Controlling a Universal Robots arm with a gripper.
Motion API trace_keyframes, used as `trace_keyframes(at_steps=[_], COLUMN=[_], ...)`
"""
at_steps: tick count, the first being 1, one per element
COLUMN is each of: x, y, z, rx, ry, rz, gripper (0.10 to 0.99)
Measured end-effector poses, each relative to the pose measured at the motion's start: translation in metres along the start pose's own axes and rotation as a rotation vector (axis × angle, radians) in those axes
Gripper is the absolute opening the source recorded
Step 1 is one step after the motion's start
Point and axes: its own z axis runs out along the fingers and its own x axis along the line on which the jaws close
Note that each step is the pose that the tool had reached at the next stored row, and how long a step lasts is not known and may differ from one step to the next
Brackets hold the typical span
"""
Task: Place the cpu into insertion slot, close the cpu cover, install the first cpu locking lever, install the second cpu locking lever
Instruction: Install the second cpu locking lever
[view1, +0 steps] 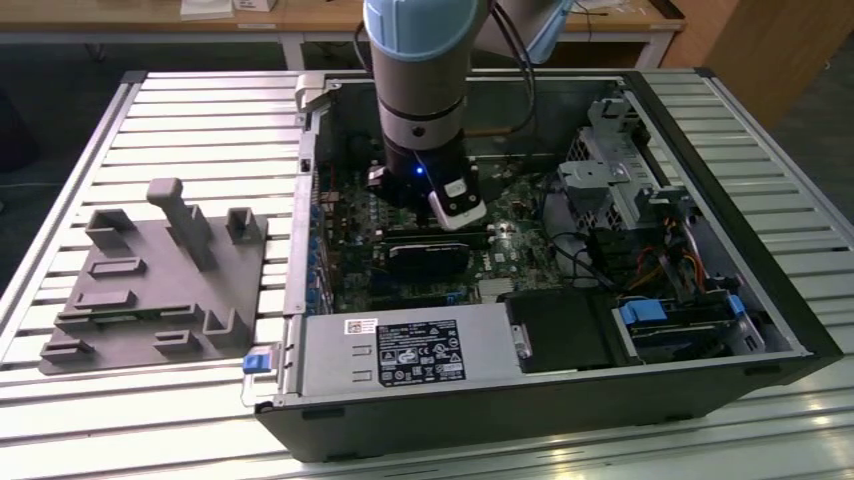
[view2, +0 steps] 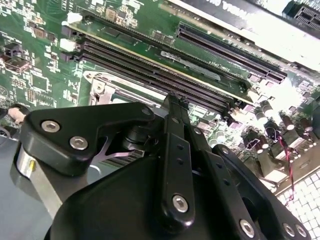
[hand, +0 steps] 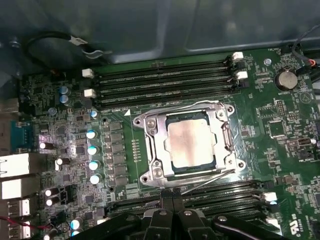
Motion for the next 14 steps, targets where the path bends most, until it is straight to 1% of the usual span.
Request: trace_keyframes(at_steps=[5, 8, 11, 14], x=[0.0009, 0.0014, 0.0024, 0.0035], y=[-0.0054, -0.0084, -0.0103, -0.0121], z=[0.0019, 0.0034, 0.0061, 0.0097], rx=[-0.04, -0.061, -0.074, -0.083], ry=[0.0061, 0.0093, 0.0113, 0.0127], rz=[0.003, 0.004, 0.006, 0.006], gripper=[0.106, 0.106, 0.106, 0.106])
